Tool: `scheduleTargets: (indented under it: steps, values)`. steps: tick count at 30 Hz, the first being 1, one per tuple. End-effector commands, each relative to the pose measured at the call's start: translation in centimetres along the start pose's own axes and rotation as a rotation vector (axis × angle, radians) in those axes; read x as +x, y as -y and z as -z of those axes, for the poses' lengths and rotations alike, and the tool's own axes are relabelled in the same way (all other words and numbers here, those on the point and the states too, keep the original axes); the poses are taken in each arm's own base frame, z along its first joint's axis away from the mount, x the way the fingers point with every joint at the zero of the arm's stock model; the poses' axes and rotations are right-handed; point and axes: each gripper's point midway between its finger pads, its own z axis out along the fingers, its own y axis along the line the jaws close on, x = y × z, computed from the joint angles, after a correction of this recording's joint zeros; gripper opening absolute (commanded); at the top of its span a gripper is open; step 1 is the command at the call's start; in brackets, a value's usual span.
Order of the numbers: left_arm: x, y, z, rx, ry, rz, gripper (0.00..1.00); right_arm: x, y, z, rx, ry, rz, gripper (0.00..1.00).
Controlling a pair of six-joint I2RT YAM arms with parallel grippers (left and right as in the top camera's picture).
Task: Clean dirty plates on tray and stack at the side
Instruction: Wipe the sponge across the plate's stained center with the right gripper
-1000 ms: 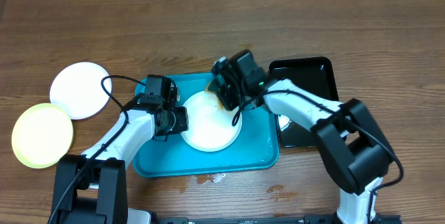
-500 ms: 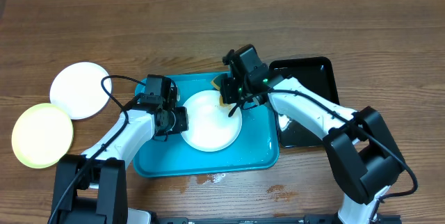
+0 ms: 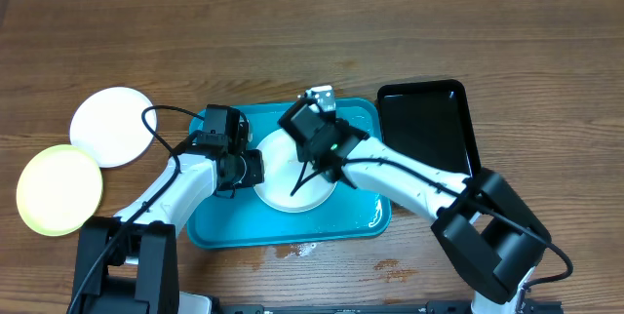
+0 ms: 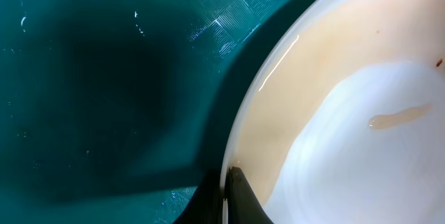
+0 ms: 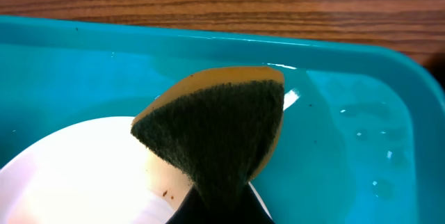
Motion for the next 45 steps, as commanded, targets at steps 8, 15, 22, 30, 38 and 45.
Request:
scheduleTargets:
  steps: [8,15,22,30,38,45]
  values:
    - [2.6,-2.0,-1.5,-0.086,-0.087,0.008,0.04,0.6,0.3,0.0,0.052,0.026,-0.042,0.18]
    - [2.6,-2.0,-1.5,-0.086,-0.087,0.008,0.04,0.1,-0.2,1.0,0.027,0.009,0.064,0.58]
    - [2.6,-2.0,-1.5,-0.085,-0.086,0.008,0.04,1.4,-1.8,2.3,-0.079,-0.114,0.114,0.56]
    - [2.7,-2.0,-1.5,-0.086,-0.090,0.009,0.04,4.0,-1.9,0.5,-0.070,-0.202,0.127,0.36]
    - [2.7,-2.0,-1.5,-0.086,-0.089,0.008,0.04,4.8,-1.3,0.3,-0.042,-0.230,0.102,0.17]
    - [2.7,-2.0,-1.5,-0.086,-0.089,0.008,0.04,5.9,-0.9,-1.3,0.001,-0.253,0.070,0.33]
